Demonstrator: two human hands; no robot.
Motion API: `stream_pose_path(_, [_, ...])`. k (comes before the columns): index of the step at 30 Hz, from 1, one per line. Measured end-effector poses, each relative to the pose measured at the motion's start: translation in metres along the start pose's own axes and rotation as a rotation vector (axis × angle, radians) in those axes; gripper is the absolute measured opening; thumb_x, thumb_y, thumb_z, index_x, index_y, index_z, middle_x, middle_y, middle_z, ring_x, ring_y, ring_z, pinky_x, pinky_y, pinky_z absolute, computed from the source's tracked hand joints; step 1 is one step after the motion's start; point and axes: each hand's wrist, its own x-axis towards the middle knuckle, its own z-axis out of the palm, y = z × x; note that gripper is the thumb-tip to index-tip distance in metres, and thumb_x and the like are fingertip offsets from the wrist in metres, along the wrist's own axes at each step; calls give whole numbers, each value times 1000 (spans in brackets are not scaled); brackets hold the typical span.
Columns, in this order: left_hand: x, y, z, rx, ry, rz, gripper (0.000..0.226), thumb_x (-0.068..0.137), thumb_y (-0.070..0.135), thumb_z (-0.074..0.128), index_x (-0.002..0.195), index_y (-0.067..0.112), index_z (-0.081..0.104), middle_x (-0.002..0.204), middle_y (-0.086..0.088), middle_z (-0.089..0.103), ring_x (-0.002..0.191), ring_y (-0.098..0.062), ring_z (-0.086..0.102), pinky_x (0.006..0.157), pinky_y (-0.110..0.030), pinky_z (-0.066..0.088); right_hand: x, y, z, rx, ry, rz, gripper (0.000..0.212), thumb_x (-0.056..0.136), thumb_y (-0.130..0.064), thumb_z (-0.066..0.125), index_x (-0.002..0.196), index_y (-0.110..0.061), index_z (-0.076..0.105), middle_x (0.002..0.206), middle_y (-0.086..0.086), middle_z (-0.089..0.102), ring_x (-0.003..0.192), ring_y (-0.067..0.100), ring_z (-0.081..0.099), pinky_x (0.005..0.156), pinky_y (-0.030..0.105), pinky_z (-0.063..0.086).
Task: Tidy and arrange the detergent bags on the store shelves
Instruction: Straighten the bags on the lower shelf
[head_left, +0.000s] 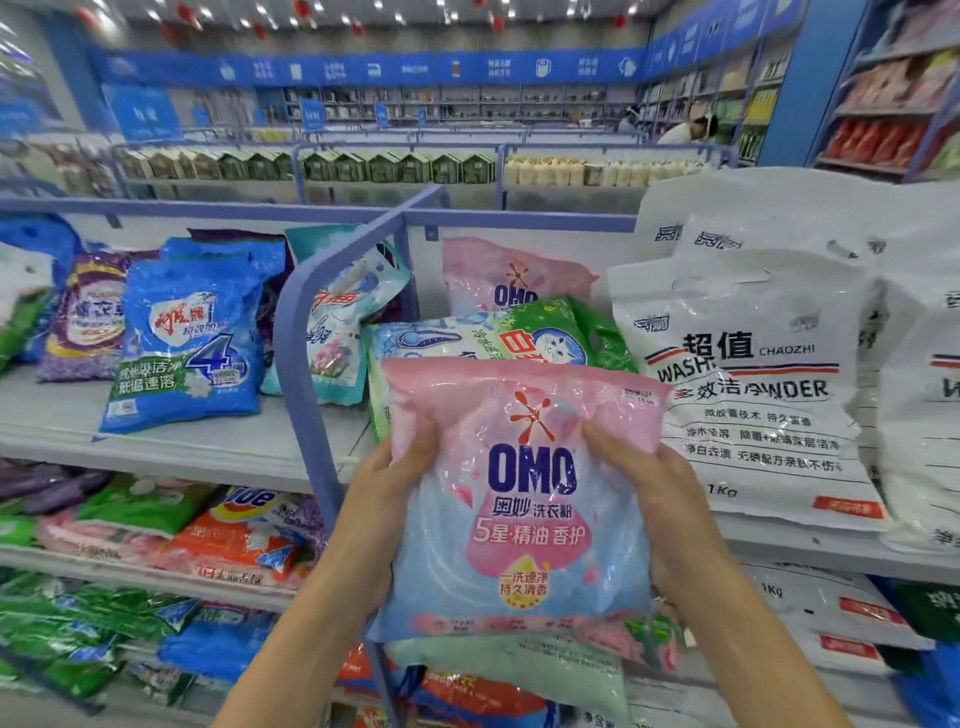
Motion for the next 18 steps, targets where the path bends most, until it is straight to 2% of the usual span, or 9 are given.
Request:
stream_pose_path(2, [13,7,-1,17,19,13,34,97,40,61,117,15,70,105,-14,78,92,-34,77,84,-48,59,13,2,7,-3,2,9,32,85,-18,78,114,-7,75,109,18,77,102,37,74,100,57,53])
stream_pose_path(5, [40,16,-1,49,33,13,34,96,41,63,118,17,70,107,-13,78,95,-34,76,95,-56,55,31,3,18,-30,49,-31,27,91,-19,74,116,-7,73,109,15,77,104,36,74,102,56,53])
stream_pose_path(8, [68,28,3,73,23,-19,46,91,51,65,114,11,75,106,-15,78,97,-34,76,98,-54,54,49,-5,26,-81,78,-105,22,93,-18,72,112,-8,73,106,13,78,101,34,75,94,49,57])
stream_pose_path(11, [86,33,7,147,-9,-64,50,90,60,63,93,13,82,97,-11,79,91,-29,77,96,-48,55,66,-11,27,-171,131,-164,20,91,-19,74,109,-11,74,101,9,80,92,25,77,82,38,60])
stream_pose_path(13, [92,32,11,291,11,-22,55,92,65,55,87,16,79,81,2,80,74,-14,77,82,-38,56,76,-10,25,-233,193,-226,18,90,-18,76,108,-13,75,95,2,80,86,15,77,70,24,60])
stream_pose_path(15, [99,31,12,471,11,39,61,93,70,47,83,17,76,67,15,75,62,-6,71,71,-33,52,83,-10,22,-282,231,-266,13,91,-21,75,104,-19,75,89,-7,80,82,9,76,67,19,56])
stream_pose_path(18, [105,23,11,583,-33,93,71,93,74,42,82,12,75,76,7,78,75,-15,75,79,-37,54,88,-10,12,-296,257,-278,6,92,-19,73,96,-24,73,80,-14,78,73,3,75,59,14,54])
